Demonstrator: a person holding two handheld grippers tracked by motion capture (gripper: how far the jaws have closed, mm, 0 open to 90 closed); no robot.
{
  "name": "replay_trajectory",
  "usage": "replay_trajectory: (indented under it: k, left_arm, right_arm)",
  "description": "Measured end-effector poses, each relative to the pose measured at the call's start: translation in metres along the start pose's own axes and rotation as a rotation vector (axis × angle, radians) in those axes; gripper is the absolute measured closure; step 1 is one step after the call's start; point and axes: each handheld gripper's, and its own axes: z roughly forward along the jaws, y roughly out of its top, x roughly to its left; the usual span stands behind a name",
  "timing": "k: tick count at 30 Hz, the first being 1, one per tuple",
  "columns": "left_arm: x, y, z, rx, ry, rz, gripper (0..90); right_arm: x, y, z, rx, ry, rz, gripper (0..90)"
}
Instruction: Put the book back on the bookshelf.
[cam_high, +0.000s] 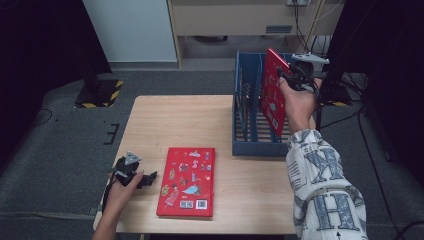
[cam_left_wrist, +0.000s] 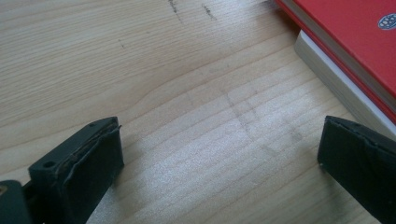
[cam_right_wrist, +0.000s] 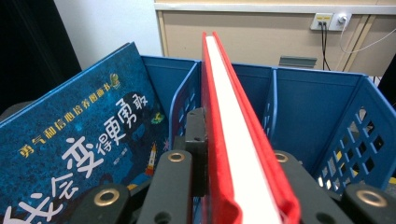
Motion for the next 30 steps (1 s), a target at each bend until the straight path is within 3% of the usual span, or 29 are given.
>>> replay_trajectory:
  k: [30]
  left_arm:
    - [0.000,0.000,0.000,-0.001,-0.001,-0.004,0.0]
  right_arm:
    - [0.006,-0.018,0.019,-0.003,-0.009,0.000,79.3]
